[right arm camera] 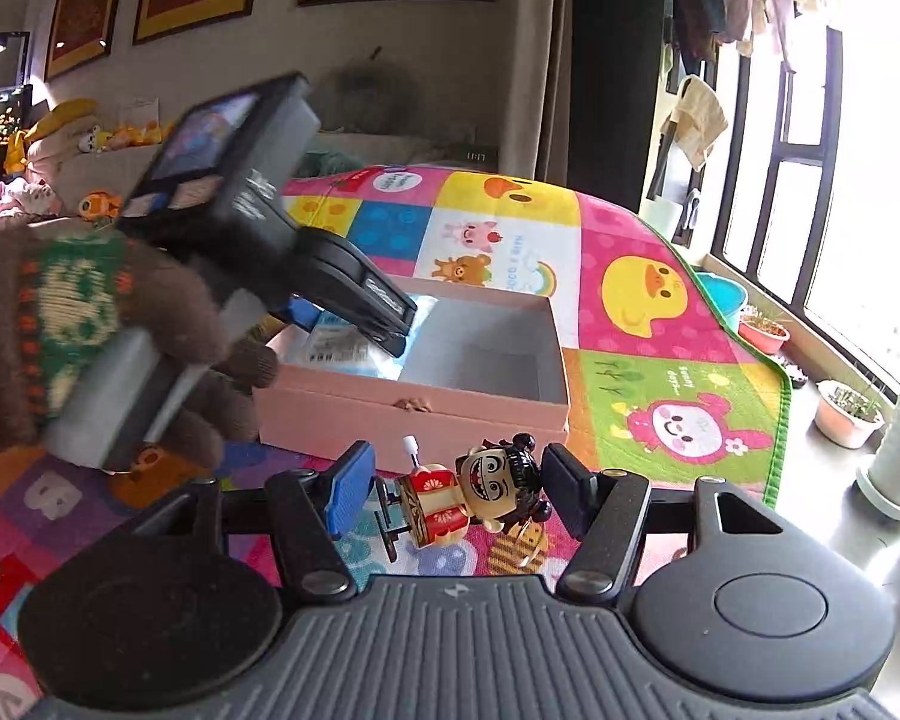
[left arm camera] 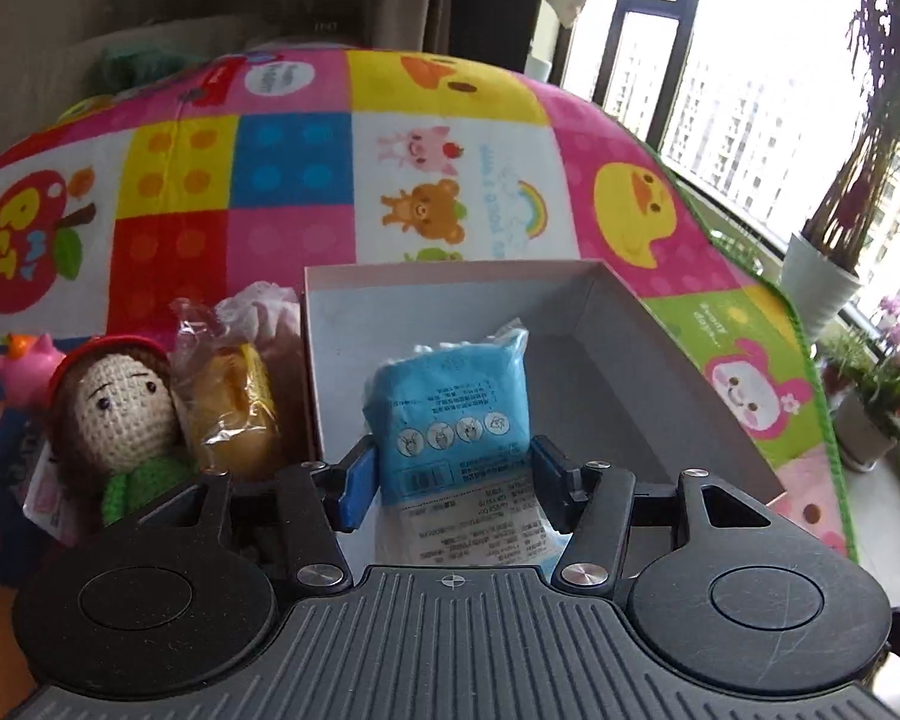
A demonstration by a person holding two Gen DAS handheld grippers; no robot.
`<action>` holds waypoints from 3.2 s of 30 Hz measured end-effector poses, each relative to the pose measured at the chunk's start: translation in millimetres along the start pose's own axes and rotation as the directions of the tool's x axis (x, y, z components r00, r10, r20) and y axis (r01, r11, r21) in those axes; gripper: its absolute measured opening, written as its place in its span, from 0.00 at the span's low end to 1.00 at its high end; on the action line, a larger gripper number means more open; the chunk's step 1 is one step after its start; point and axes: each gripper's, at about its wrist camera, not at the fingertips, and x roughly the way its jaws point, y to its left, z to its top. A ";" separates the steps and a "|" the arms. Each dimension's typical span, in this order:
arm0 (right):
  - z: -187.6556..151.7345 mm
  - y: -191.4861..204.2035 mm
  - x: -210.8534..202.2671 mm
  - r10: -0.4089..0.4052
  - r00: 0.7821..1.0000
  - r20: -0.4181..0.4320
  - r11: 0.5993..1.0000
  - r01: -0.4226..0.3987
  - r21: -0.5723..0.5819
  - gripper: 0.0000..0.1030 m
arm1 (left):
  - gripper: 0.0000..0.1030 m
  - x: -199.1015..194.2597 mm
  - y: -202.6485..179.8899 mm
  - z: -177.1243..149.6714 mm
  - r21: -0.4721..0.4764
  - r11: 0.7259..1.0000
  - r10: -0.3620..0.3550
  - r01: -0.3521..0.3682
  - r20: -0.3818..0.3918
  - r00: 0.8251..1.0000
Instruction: Organize objects
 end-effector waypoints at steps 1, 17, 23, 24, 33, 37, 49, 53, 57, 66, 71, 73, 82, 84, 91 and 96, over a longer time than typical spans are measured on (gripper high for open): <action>1.5 0.8 1.5 0.002 1.000 0.004 1.000 -0.002 -0.003 0.60 | 0.54 -8.5 5.5 -0.5 -0.011 1.000 -0.019 0.019 0.022 1.000; 96.8 -15.2 103.4 -0.009 0.998 -0.057 0.995 0.014 0.100 0.71 | 0.54 -133.8 135.6 -83.4 -0.098 0.993 0.079 -0.069 0.111 0.991; 82.9 16.2 96.4 0.017 0.997 -0.071 0.998 -0.012 0.066 0.80 | 0.54 -130.4 146.7 -102.3 -0.158 0.987 -0.002 0.005 0.018 1.000; 80.4 23.3 91.8 0.028 0.997 -0.072 0.998 -0.024 0.052 0.81 | 0.54 -126.0 139.9 -103.8 -0.144 0.989 -0.013 0.014 0.009 1.000; 59.5 71.8 57.0 0.087 0.992 -0.097 0.993 -0.094 -0.069 0.82 | 0.56 -83.2 104.2 -115.2 -0.037 0.991 0.126 -0.128 -0.049 0.991; 54.4 97.5 51.4 0.125 0.989 -0.083 0.981 -0.135 -0.136 0.82 | 0.55 -92.5 118.3 -119.3 -0.048 0.987 0.151 -0.152 -0.030 0.988; 45.7 211.8 98.0 0.193 0.980 -0.042 0.895 -0.193 -0.403 0.72 | 0.54 -139.2 199.1 -145.0 -0.252 0.950 0.207 -0.186 0.057 0.977; 41.0 242.7 121.0 0.193 0.979 -0.065 0.860 -0.200 -0.469 0.63 | 0.54 -139.2 195.0 -149.7 -0.229 0.954 0.216 -0.193 0.080 0.973; 38.1 248.5 143.2 0.136 0.986 -0.095 0.870 -0.165 -0.465 0.62 | 0.54 -139.3 195.8 -152.0 -0.221 0.957 0.214 -0.189 0.091 0.973; 33.9 211.4 101.9 0.212 0.958 -0.193 0.885 -0.272 -0.377 0.18 | 0.53 -137.7 190.0 -151.6 -0.201 0.962 0.208 -0.186 0.090 0.974; 29.7 187.4 86.7 0.203 0.958 -0.204 0.910 -0.261 -0.321 0.19 | 0.54 -130.8 172.3 -150.1 -0.164 0.977 0.155 -0.139 0.086 0.984; 35.8 180.1 89.6 0.229 0.952 -0.203 0.930 -0.275 -0.245 0.27 | 0.54 -128.8 166.2 -149.5 -0.139 0.978 0.166 -0.154 0.080 0.983; 54.4 200.2 142.0 0.258 0.935 -0.241 0.961 -0.275 -0.038 0.61 | 0.54 -133.2 172.4 -152.1 -0.151 0.973 0.188 -0.175 0.075 0.979; 50.6 206.5 149.0 0.254 0.929 -0.268 0.959 -0.279 -0.057 0.53 | 0.54 -134.5 173.8 -153.0 -0.153 0.973 0.186 -0.173 0.077 0.980; 38.4 171.3 111.4 0.317 0.896 -0.313 0.935 -0.350 -0.056 0.50 | 0.53 -132.1 168.6 -149.8 -0.140 0.972 0.198 -0.188 0.063 0.978; 13.3 135.5 54.3 0.348 0.867 -0.356 0.880 -0.433 -0.194 0.50 | 0.53 -126.5 150.0 -146.9 -0.125 0.984 0.133 -0.127 0.043 0.990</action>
